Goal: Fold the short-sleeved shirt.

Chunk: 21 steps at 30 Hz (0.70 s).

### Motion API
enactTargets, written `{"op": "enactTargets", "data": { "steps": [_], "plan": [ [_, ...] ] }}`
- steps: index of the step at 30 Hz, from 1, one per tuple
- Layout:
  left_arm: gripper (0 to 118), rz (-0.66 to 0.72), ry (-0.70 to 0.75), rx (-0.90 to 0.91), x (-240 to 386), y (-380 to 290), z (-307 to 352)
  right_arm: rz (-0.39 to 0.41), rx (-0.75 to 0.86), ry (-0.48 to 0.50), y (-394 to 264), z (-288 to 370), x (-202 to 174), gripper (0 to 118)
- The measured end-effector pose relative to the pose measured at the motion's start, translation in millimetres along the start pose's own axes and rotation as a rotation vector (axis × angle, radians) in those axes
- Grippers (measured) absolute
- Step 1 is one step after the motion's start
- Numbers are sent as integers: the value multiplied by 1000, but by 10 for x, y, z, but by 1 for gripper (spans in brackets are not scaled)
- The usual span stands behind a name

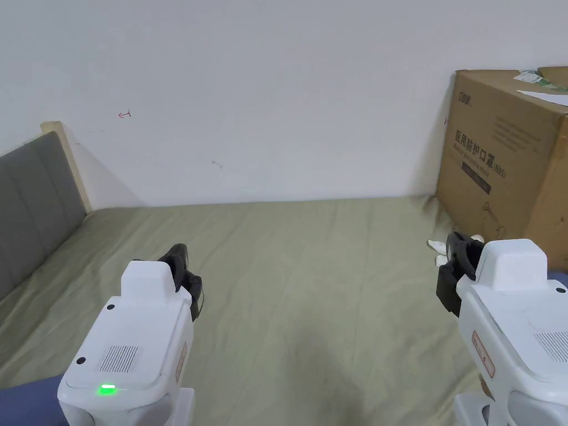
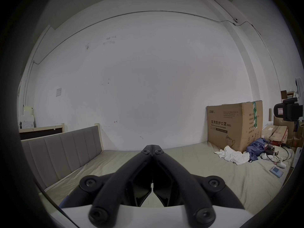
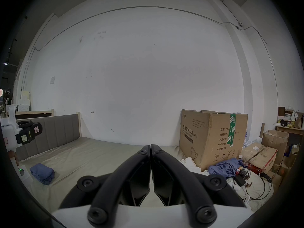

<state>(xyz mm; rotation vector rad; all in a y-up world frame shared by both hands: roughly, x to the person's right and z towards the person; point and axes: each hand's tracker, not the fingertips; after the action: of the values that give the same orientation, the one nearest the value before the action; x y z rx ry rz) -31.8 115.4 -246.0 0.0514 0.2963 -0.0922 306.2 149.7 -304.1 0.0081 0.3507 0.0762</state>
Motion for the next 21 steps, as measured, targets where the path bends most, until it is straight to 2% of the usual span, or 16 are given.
{"op": "enactTargets", "data": {
  "steps": [14, 15, 16, 18, 19, 20, 21],
  "plan": [
    [0, 4, 2, -6, -19, -15, 0, 7, -13, 0, -20, -9, -6, 1],
    [3, 10, -2, -7, -25, -14, 1, 6, -15, 1, -24, -7, -10, 3],
    [10, 12, 0, -6, -27, -17, 5, 6, -18, -3, -29, -6, -16, 13],
    [31, 23, 3, 5, -40, -37, 21, -1, -27, 1, -44, -4, 2, 52],
    [54, 29, 0, 7, -51, -39, 27, -5, -29, 5, -53, -7, 15, 80],
    [72, 33, 5, 8, -51, -38, 25, -11, -32, 7, -78, -23, 28, 96],
    [86, 33, 5, 10, -52, -39, 23, -14, -30, 5, -94, -26, 36, 105]
  ]
}}
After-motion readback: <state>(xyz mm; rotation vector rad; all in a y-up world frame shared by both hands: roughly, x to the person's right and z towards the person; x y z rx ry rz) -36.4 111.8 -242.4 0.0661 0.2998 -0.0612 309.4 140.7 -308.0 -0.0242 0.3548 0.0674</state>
